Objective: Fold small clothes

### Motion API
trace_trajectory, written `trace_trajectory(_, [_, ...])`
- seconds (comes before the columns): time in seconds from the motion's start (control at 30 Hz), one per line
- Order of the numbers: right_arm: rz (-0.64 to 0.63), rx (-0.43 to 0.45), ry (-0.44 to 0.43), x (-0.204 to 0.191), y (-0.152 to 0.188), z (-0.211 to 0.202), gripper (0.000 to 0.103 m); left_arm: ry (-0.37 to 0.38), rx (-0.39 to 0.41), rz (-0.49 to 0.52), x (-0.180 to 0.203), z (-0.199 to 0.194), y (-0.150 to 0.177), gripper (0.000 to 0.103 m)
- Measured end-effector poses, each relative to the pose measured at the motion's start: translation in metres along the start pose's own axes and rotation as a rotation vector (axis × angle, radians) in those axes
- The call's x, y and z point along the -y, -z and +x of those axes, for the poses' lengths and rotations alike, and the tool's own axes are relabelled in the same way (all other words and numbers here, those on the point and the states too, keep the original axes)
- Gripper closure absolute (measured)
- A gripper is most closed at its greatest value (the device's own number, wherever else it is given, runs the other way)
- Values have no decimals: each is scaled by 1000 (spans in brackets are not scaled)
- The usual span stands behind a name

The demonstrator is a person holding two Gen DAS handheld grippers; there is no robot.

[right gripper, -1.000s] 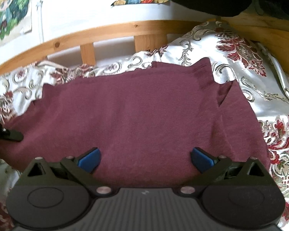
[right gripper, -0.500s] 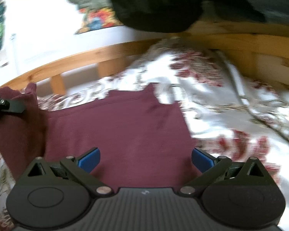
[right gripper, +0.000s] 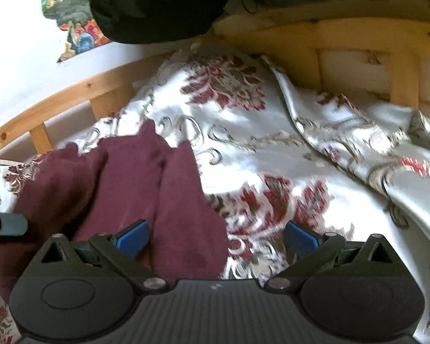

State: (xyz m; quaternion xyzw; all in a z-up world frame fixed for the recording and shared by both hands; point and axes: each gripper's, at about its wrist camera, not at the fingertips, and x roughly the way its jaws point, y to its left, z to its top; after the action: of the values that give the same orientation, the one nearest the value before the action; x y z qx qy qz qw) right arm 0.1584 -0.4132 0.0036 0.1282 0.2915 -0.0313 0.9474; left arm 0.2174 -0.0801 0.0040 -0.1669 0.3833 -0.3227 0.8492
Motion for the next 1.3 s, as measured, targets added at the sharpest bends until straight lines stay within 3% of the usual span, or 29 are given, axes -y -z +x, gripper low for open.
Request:
trace_trajectory(0.23, [-33, 75, -61, -13, -30, 0, 0, 32, 25, 76, 13, -29, 7, 22])
trace_trajectory(0.43, [-2, 8, -214, -32, -49, 20, 0, -64, 63, 209, 8, -54, 19, 3])
trace_trajectory(0.7, [83, -213, -365, -68, -54, 65, 0, -178, 3, 436, 16, -19, 42, 3])
trace_trajectory(0.83, [93, -284, -373, -79, -55, 83, 0, -204, -2, 497, 15, -13, 47, 2])
trace_trajectory(0.93, [92, -349, -405, -85, -56, 96, 0, -233, -7, 521, 13, -11, 47, 2])
trace_trajectory(1.17, [50, -384, -501, -100, -60, 114, 0, -268, -24, 514, 3, -9, 44, 7])
trace_trajectory(1.3, [137, -367, -519, -93, -58, 124, 1, -244, 10, 475, 2, -13, 42, 10])
